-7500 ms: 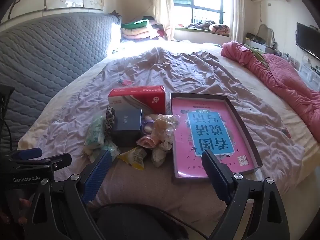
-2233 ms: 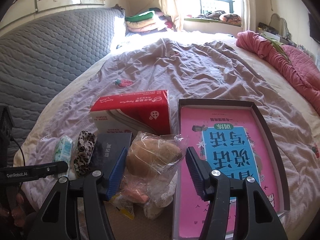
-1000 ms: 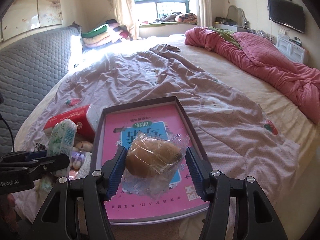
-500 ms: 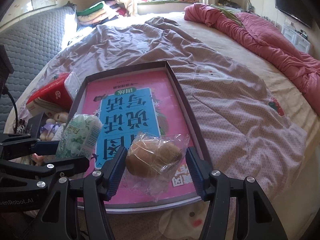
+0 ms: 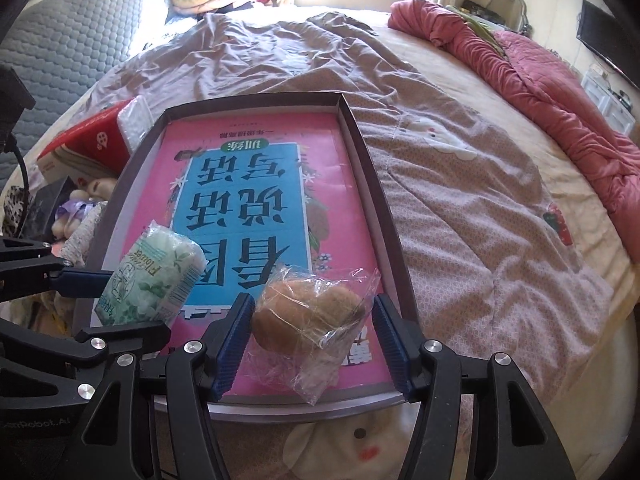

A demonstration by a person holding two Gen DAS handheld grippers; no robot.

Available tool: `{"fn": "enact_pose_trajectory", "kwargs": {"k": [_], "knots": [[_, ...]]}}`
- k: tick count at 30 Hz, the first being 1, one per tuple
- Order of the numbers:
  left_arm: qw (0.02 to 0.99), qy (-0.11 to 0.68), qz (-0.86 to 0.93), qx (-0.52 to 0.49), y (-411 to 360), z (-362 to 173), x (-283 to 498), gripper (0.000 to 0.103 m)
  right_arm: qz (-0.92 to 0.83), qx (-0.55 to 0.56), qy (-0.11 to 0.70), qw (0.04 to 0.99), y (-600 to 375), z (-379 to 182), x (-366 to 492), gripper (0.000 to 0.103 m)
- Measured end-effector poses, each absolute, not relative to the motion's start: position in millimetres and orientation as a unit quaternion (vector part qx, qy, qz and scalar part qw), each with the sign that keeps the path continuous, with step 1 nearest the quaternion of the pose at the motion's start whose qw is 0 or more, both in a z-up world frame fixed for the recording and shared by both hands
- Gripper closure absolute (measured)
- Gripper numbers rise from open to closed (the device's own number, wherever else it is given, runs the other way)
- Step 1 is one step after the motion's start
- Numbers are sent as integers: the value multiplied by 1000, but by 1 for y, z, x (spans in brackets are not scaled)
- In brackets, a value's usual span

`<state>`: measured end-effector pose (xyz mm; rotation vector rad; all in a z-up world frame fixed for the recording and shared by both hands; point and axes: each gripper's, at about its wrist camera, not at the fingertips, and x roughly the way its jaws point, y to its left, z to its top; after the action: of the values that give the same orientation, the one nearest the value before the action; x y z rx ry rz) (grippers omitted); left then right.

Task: Organize soft objects
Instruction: 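Carry the tissue pack with the left gripper onto the pink book tray, then open the left gripper to release the tissue pack on the tray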

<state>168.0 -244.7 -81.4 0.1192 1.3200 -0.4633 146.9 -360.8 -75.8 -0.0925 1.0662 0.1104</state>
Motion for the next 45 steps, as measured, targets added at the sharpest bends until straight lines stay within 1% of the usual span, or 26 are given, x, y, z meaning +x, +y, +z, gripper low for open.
{"fn": "enact_pose_trajectory", "kwargs": {"k": [5,10,14,17,23,25,31,45], "knots": [[760,612,-210,58,-247,-85,168,54,56,-59,506,859,-362,-74,144,39],[757,618,-209,50,-247,-88,168,52,55,-49,507,859,-366,-72,143,38],[758,616,-212,42,-245,-86,168,52,47,-56,502,862,-368,-68,142,31],[760,614,-211,32,-240,-81,165,51,44,-55,500,863,-370,-64,141,31],[774,597,-211,19,-232,-68,160,43,35,-41,488,871,-376,-52,137,30],[782,589,-204,11,-227,-62,158,37,34,-32,484,874,-379,-47,135,30],[796,574,-193,-3,-217,-48,152,30,22,-31,481,876,-378,-40,132,29],[818,553,-153,-32,-177,-30,128,28,34,-48,470,881,-350,-28,124,26]]}}
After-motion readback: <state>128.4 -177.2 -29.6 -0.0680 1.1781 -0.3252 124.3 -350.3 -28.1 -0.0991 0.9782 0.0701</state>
